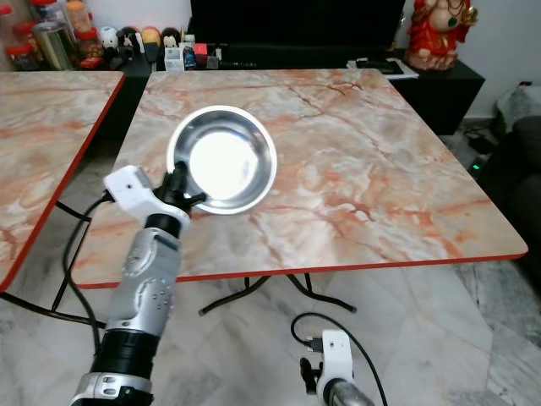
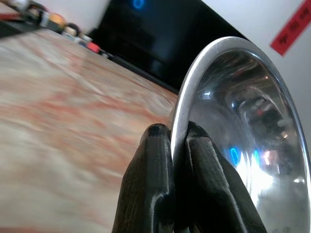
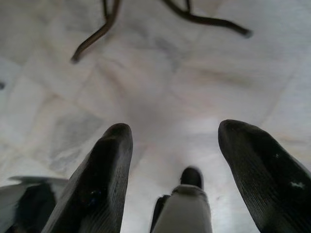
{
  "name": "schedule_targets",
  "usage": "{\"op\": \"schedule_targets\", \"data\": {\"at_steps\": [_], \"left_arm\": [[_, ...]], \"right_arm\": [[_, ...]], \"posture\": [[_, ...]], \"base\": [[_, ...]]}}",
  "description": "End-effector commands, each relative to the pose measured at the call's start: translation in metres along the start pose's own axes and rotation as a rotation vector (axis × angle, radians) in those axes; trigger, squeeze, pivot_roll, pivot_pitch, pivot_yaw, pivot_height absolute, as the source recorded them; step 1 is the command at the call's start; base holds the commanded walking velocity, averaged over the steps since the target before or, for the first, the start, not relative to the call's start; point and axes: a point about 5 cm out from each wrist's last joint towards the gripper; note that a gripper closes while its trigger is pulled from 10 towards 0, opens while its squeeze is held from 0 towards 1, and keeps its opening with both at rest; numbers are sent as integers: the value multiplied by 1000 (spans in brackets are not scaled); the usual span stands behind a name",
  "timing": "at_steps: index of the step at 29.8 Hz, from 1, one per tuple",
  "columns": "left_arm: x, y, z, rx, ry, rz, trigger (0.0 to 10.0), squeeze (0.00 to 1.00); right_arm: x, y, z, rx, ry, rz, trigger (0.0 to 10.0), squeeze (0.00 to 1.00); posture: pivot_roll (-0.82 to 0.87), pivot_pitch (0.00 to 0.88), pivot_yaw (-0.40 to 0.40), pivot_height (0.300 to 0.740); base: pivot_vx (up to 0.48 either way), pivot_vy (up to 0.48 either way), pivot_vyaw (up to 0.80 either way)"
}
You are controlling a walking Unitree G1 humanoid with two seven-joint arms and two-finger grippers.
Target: Setting the table
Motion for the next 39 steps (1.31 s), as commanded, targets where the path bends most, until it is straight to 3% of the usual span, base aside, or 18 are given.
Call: {"op": "schedule_targets", "data": {"at_steps": [1,13,21,26,32,39], "left_arm": [[5,2,-11,-33,3,-27,10000,0],[5,2,-10,-19,5,-30,10000,0],[2,1,-3,7,9,-8,10000,0],[4,-3,12,67,-7,0,10000,0],[13,-15,44,189,-15,-2,10000,0],[19,-22,61,264,-28,14,10000,0]], "right_arm": [[1,-1,-8,-22,1,-5,10000,0],[2,-1,-7,-8,-37,-13,10000,0],[2,-1,-8,-14,-17,-9,10000,0],[1,-2,-8,-14,-16,-3,10000,0],[0,-2,-8,-12,-18,5,10000,0],[-1,-1,-7,-8,-20,10,10000,0]], "posture": [[89,78,-37,740],[90,83,-43,740],[87,84,-43,740],[87,86,-43,740],[94,91,-44,740],[98,92,-45,740]], "base": [[255,-405,0],[252,-398,200],[0,0,80],[0,0,0],[0,0,0],[0,0,0]]}}
Point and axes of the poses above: a point about 5 cm out from each wrist's last joint towards the gripper, its own y axis pointing out of the wrist towards the gripper, its own x axis along the axis of the wrist's last joint, z = x × y, and after that the axes turned 3 degrees about y, right-handed
